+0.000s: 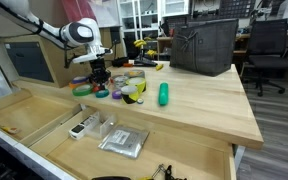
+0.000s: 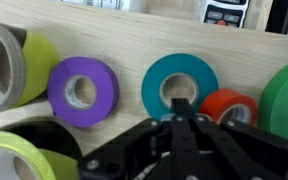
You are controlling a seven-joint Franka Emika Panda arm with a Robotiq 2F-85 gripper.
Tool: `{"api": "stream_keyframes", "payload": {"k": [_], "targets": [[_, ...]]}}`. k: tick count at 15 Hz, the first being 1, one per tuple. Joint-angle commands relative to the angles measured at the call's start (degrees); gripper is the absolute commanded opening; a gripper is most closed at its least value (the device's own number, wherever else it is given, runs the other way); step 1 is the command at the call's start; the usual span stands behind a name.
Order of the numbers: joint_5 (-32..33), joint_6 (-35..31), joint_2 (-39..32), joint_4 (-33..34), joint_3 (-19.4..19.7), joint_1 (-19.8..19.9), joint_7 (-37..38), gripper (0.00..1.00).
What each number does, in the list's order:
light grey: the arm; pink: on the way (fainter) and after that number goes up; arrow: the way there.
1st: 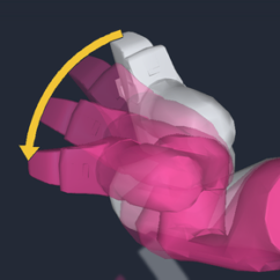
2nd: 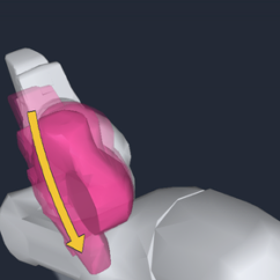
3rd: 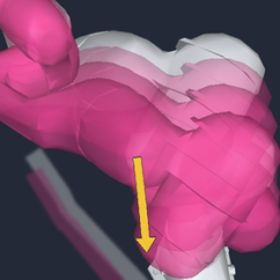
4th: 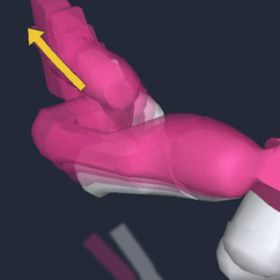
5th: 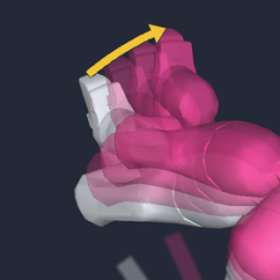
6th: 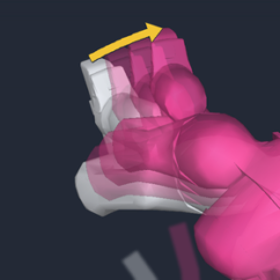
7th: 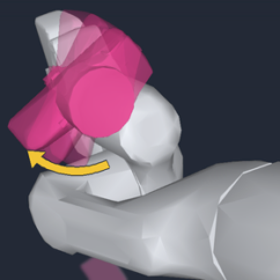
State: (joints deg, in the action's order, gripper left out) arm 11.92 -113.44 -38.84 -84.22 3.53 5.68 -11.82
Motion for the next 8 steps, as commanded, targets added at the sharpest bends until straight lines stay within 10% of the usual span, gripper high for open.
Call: {"api": "stream_keyframes", "payload": {"k": [1, 8], "targets": [[-0.3, 0.3, -3.4, 3.5, 1.4, 0.0, 4.6, 0.0], [-5.4, 7.1, -11.5, 18.0, 2.7, 5.6, 5.4, 0.0]]}}
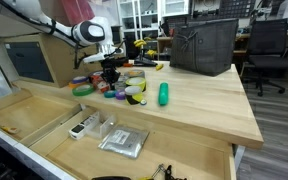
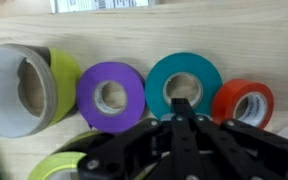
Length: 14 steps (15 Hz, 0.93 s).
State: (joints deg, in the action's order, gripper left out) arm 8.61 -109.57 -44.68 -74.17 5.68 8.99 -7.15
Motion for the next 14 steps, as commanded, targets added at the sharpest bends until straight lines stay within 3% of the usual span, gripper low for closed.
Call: {"api": "stream_keyframes", "payload": {"k": [1, 5, 14], "targets": [[-2.5, 3.6, -6.4, 9.3, 0.7, 2.9, 0.8, 0.0], [-2.5, 2.3, -5.9, 9.2, 0.4, 4.0, 0.2, 0.0], [-0.5, -0.6, -2.2, 3.4, -0.3, 2.3, -4.0, 0.0]]}}
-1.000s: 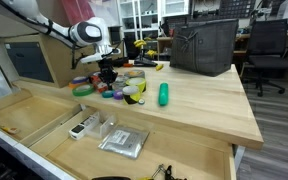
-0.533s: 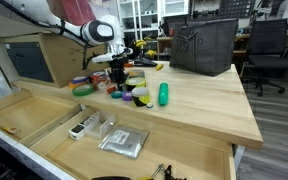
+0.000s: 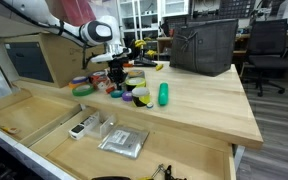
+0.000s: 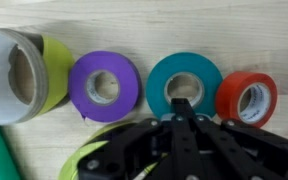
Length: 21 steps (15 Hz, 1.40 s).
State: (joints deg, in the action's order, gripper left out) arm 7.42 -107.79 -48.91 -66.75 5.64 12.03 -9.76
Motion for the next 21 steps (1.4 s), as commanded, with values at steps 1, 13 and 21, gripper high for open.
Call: {"api": "stream_keyframes", "payload": {"k": [1, 13, 21], "targets": [[1.0, -2.6, 2.2, -4.3, -0.2, -0.9, -1.5, 0.0], [1.1, -19.6, 13.5, -25.0, 0.6, 3.9, -8.3, 0.0], [-2.2, -26.3, 27.4, -39.1, -1.7, 4.9, -12.7, 0.0]]}}
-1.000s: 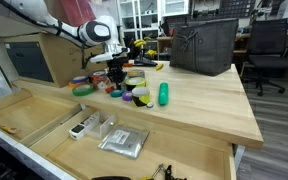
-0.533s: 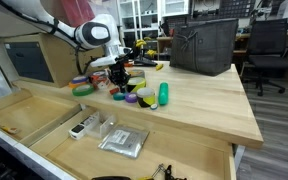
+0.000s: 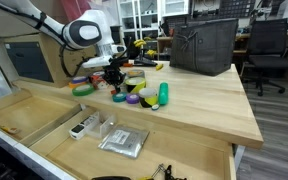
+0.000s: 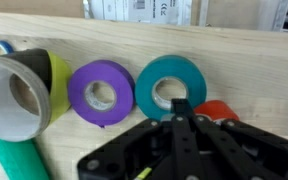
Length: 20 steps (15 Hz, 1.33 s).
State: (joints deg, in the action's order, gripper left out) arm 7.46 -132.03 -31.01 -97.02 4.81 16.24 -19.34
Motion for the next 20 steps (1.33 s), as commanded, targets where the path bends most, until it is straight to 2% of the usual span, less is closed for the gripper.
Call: {"api": "stream_keyframes", "payload": {"k": [1, 3, 6, 11, 14, 20], "targets": [[-2.6, -2.3, 12.4, -11.1, -0.5, 1.1, -4.0, 0.0], [-3.7, -3.8, 17.2, -15.1, 0.7, 2.4, -6.3, 0.0], [-3.7, -0.5, 22.3, -17.1, 4.3, 4.7, -11.2, 0.0], [-3.4, 3.3, 19.0, -11.1, 7.1, 4.5, -13.2, 0.0], [-3.2, 9.1, 17.5, -7.0, 6.5, 3.7, -13.5, 0.0], [-2.0, 22.6, 10.2, 6.3, 4.6, 1.4, -12.2, 0.0]]}}
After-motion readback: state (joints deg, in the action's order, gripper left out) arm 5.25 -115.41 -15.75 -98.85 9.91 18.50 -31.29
